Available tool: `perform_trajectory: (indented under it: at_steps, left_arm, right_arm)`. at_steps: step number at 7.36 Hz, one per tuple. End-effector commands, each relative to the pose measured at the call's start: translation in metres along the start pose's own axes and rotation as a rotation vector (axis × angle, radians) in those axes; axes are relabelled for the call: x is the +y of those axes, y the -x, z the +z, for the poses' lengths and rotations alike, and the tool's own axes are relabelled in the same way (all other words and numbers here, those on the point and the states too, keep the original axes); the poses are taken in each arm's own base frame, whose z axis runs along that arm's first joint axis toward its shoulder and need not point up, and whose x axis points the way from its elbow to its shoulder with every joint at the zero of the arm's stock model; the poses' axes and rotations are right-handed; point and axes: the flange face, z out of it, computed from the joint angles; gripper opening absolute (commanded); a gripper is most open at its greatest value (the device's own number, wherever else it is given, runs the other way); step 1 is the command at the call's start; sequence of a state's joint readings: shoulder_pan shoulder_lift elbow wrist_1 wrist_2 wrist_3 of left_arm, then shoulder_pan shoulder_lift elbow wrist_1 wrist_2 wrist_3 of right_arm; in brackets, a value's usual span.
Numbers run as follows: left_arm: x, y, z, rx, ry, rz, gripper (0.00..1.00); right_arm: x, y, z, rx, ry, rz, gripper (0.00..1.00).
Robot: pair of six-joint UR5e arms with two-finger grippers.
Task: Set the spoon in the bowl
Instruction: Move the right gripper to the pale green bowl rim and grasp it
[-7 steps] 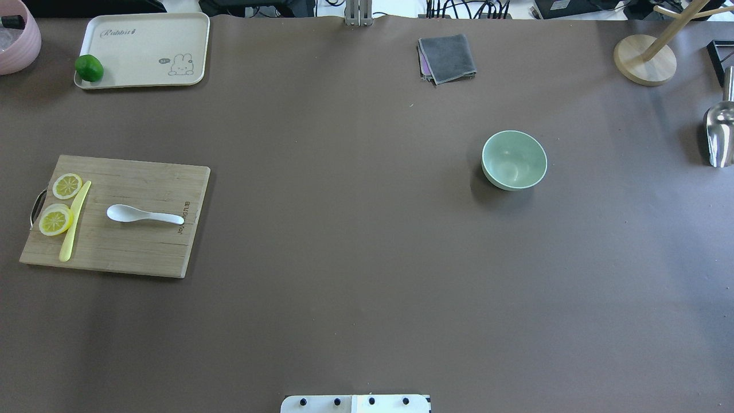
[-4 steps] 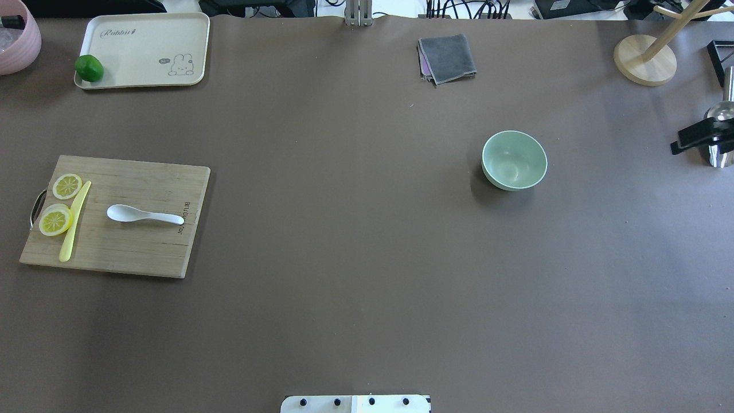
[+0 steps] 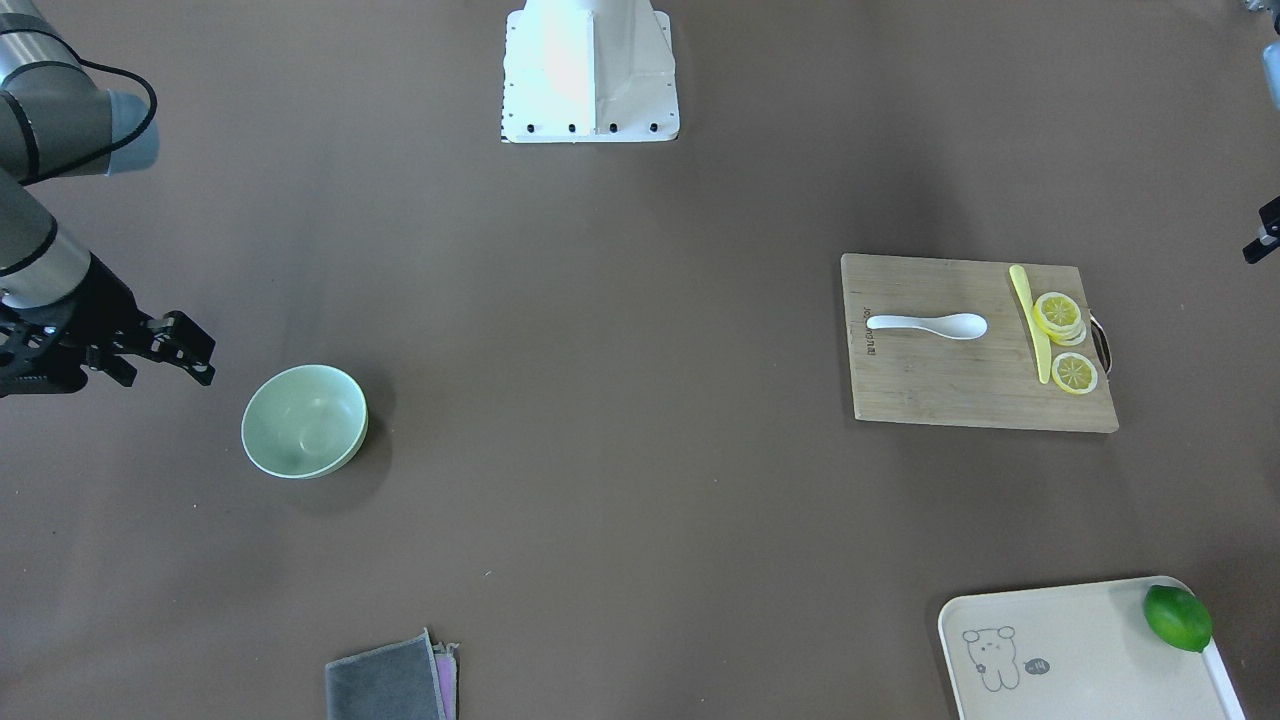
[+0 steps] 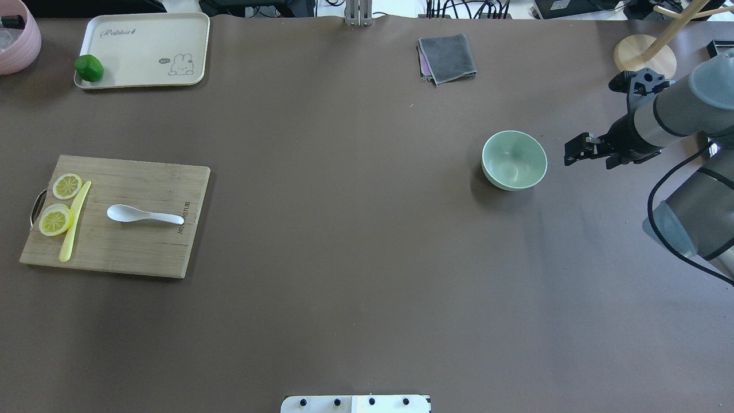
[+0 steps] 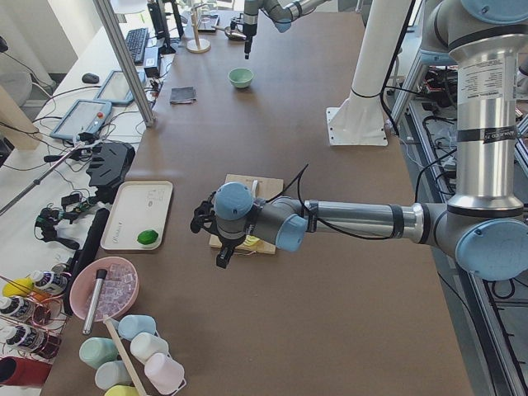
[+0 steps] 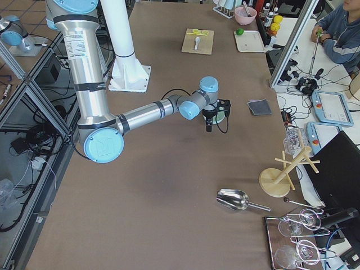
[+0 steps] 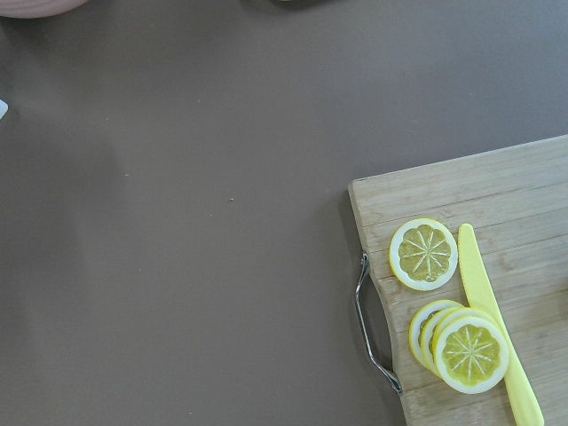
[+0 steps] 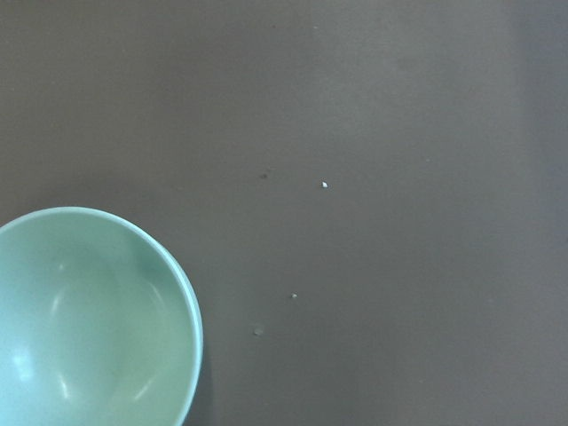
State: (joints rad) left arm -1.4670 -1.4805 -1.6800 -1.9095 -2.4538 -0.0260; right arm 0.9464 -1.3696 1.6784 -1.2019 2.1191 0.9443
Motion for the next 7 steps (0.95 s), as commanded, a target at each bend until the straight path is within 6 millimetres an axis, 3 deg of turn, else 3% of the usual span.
perform_trajectory:
  at_steps: [1, 3, 5, 6, 7]
  left_arm:
    - [-0.002, -0.004, -0.002, 0.001, -0.005, -0.005, 0.97]
    - [-0.002, -0.004, -0.002, 0.001, -0.004, -0.006, 0.98]
    - [-0.008, -0.008, -0.002, 0.004, -0.008, 0.007, 0.98]
    - [-0.013, -0.022, 0.01, 0.017, 0.011, 0.038, 0.98]
    - [-0.022, -0.041, 0.02, 0.032, 0.008, 0.099, 0.98]
  right_arm:
    - [-0.018, 0.026, 0.029, 0.002, 0.013, 0.005, 0.89]
    - [-0.025, 0.037, 0.037, 0.002, 0.019, 0.002, 0.85]
    - [-0.023, 0.044, 0.05, 0.001, 0.033, -0.01, 0.7]
    - [-0.021, 0.046, 0.051, -0.004, 0.039, -0.012, 0.29]
    - [-0.018, 0.05, 0.054, -0.009, 0.047, -0.02, 0.0]
